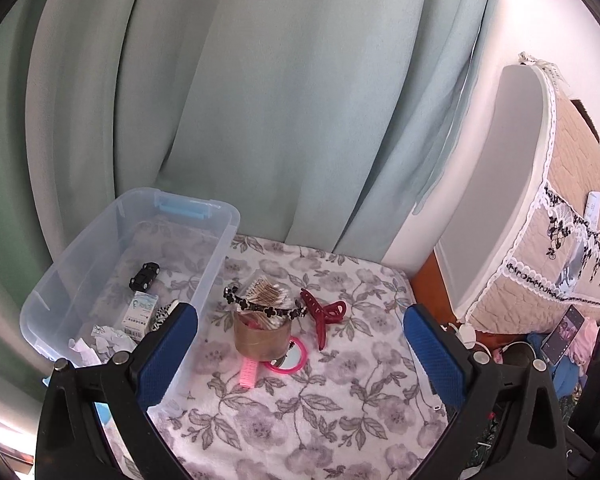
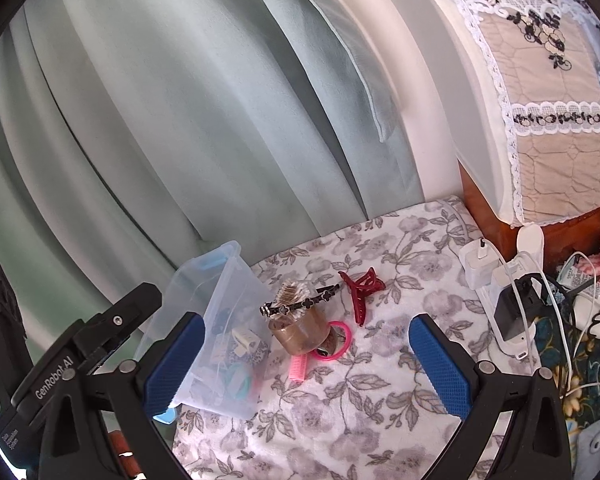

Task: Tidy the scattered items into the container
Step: 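Move both tools back from the box toward the brown cup and red claw clip, then grasp the pink hair roller with the left tool while the right tool grasps the red claw clip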

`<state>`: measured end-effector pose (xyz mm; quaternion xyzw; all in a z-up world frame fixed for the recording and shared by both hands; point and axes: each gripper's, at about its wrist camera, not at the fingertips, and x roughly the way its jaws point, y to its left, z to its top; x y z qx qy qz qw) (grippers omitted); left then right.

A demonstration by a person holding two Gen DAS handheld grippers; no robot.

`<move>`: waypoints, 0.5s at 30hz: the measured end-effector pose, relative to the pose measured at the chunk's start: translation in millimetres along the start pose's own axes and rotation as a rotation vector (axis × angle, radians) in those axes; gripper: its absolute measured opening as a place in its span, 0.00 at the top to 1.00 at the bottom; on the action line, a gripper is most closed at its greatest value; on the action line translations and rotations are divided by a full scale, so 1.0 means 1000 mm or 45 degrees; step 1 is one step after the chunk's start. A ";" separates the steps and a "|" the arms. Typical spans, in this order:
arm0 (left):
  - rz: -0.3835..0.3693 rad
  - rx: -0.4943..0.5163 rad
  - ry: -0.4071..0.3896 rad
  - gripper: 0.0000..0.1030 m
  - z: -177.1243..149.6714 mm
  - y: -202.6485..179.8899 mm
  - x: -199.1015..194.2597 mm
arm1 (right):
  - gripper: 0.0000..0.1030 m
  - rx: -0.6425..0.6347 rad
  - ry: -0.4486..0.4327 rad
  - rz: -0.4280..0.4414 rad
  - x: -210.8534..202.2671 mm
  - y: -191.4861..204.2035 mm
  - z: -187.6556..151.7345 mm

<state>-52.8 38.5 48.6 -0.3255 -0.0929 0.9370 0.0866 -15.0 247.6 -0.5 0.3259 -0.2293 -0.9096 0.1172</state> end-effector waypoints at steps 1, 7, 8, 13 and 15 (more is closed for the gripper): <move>-0.017 -0.003 0.014 0.00 -0.002 0.000 0.004 | 0.00 0.006 0.004 0.001 0.002 -0.004 -0.001; -0.055 -0.015 0.087 0.00 -0.016 0.000 0.029 | 0.00 0.015 0.041 -0.024 0.015 -0.022 -0.008; -0.064 -0.010 0.095 0.00 -0.018 0.000 0.034 | 0.00 0.014 0.044 -0.029 0.017 -0.025 -0.009; -0.098 -0.016 0.166 0.00 -0.030 0.002 0.058 | 0.00 0.012 0.075 -0.043 0.031 -0.040 -0.016; -0.102 -0.043 0.202 0.00 -0.037 0.004 0.068 | 0.00 0.020 0.120 -0.032 0.040 -0.046 -0.020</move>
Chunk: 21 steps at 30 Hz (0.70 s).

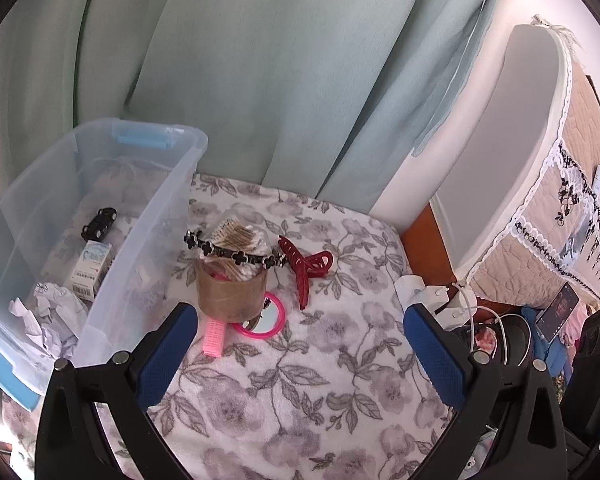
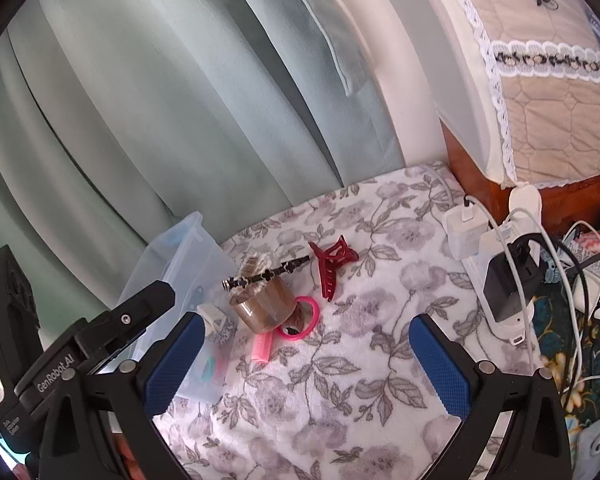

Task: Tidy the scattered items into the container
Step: 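Grasp the pink hair roller with the left tool while the right tool grasps the red claw clip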

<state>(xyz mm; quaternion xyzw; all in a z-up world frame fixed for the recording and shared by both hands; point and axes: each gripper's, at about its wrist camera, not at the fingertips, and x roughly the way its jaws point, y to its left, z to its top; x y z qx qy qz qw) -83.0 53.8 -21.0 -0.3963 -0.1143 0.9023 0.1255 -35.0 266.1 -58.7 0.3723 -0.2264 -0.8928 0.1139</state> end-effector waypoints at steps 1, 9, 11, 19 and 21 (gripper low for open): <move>0.011 -0.007 0.012 0.00 -0.003 0.002 0.005 | 0.00 0.003 0.019 0.000 0.004 -0.002 -0.002; 0.149 0.016 0.109 0.01 -0.019 0.011 0.041 | 0.00 -0.024 0.151 -0.084 0.039 -0.017 -0.015; 0.156 0.010 0.156 0.01 -0.023 0.014 0.053 | 0.00 -0.030 0.176 -0.101 0.046 -0.021 -0.016; 0.244 -0.032 0.236 0.08 -0.037 0.031 0.091 | 0.00 -0.063 0.261 -0.139 0.076 -0.030 -0.017; 0.281 -0.043 0.250 0.11 -0.038 0.035 0.099 | 0.00 -0.068 0.284 -0.142 0.085 -0.032 -0.016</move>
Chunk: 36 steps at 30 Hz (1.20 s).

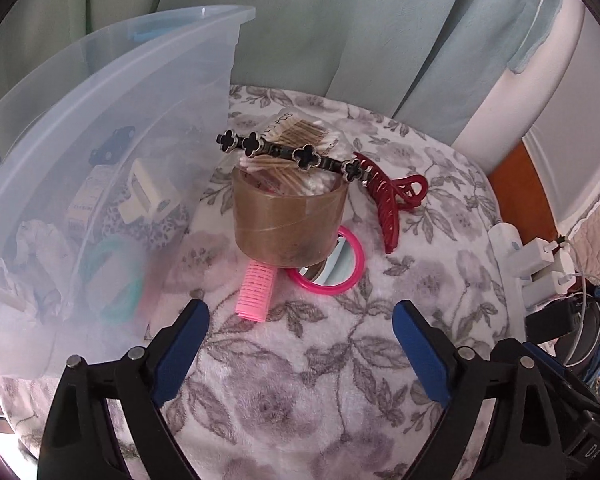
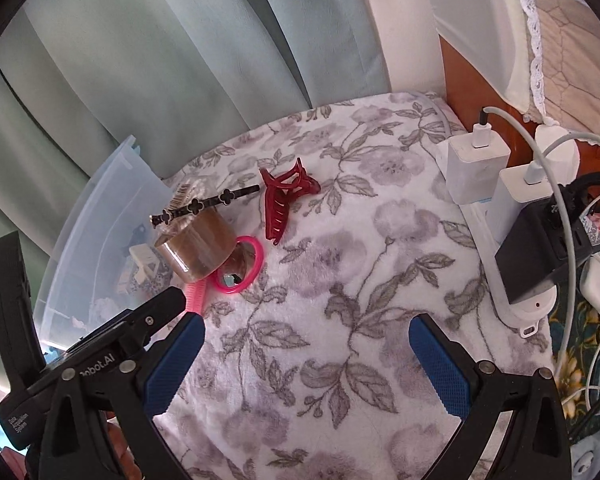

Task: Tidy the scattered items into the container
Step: 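Grasp the pink hair roller with the left tool while the right tool grasps the red claw clip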

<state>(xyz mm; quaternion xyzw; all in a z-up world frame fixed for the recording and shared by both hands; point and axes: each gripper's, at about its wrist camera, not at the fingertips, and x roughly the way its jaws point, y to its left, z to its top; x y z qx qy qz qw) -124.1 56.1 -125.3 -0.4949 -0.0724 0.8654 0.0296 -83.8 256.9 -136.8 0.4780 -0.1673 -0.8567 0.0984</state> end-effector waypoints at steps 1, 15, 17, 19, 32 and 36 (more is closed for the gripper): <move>0.020 -0.009 0.005 0.13 0.000 0.002 0.004 | 0.00 -0.001 0.009 -0.001 0.004 -0.001 0.001; 0.150 -0.067 0.066 0.38 -0.004 0.021 0.046 | 0.03 -0.056 0.086 -0.004 0.059 0.006 0.022; 0.158 -0.067 0.066 0.40 -0.004 0.023 0.048 | 0.03 -0.067 0.088 -0.002 0.066 0.009 0.027; 0.170 -0.075 0.063 0.45 -0.005 0.027 0.050 | 0.04 -0.077 0.089 0.001 0.072 0.012 0.034; 0.152 -0.068 0.055 0.50 -0.001 0.036 0.060 | 0.09 -0.165 0.082 -0.042 0.122 0.030 0.073; 0.145 -0.062 0.053 0.52 0.000 0.037 0.061 | 0.10 -0.180 0.072 -0.069 0.135 0.032 0.084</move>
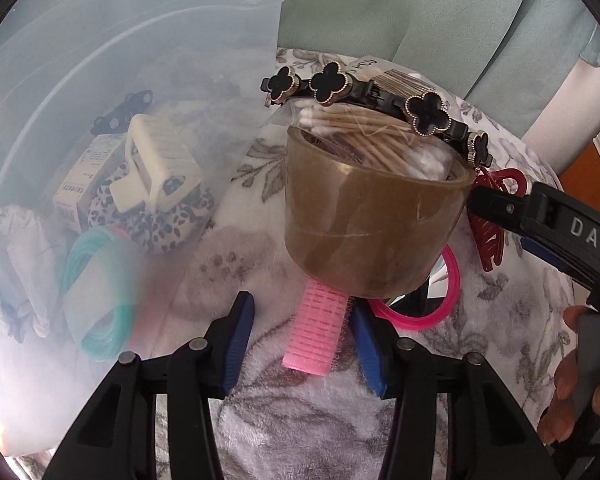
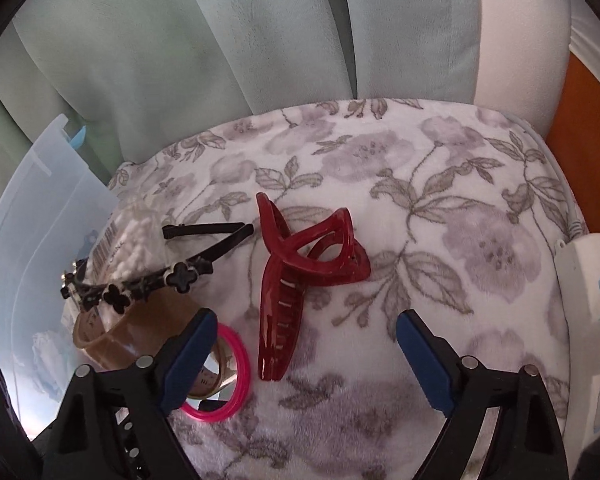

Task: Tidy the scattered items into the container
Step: 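Grasp the pink hair roller with the left tool while the right tool grasps the red claw clip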

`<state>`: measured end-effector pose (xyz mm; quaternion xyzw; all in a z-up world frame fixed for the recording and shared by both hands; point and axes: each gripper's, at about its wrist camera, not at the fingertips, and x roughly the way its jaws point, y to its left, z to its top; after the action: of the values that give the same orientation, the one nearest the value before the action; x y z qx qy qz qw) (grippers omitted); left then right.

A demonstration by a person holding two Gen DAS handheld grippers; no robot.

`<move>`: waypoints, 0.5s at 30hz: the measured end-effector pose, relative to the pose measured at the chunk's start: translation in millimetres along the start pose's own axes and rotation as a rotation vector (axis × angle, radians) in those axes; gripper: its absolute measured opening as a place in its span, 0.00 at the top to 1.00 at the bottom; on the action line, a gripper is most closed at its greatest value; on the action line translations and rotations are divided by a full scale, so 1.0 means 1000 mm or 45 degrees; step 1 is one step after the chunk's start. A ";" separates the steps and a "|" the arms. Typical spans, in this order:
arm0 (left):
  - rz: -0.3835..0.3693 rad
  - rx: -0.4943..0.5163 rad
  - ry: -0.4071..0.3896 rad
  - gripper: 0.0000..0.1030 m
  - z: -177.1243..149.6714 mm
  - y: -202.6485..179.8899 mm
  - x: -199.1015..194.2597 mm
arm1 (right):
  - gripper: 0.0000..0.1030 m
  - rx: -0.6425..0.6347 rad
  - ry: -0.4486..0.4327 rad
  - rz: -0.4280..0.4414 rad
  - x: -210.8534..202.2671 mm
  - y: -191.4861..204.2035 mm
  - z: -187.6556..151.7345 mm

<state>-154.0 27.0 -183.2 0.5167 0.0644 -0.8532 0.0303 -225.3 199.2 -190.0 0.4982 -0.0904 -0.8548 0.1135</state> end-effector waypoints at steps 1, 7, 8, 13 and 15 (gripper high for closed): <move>-0.001 0.003 -0.001 0.52 0.000 0.000 0.000 | 0.11 -0.003 -0.001 -0.005 0.003 0.000 0.003; -0.011 0.011 -0.005 0.54 0.004 0.002 0.003 | 0.18 -0.008 0.007 -0.038 0.019 0.000 0.016; -0.010 0.013 -0.006 0.54 0.004 0.003 0.003 | 0.20 -0.011 0.005 -0.045 0.021 0.000 0.017; -0.020 0.023 -0.013 0.58 0.005 0.004 0.004 | 0.33 -0.020 -0.012 -0.091 0.027 0.001 0.024; -0.027 0.030 -0.015 0.62 0.006 0.004 0.004 | 0.38 -0.010 -0.014 -0.093 0.027 0.000 0.027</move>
<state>-160.3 22.0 -184.4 0.5114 0.0596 -0.8572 0.0156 -261.5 192.5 -199.6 0.4961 -0.0693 -0.8614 0.0839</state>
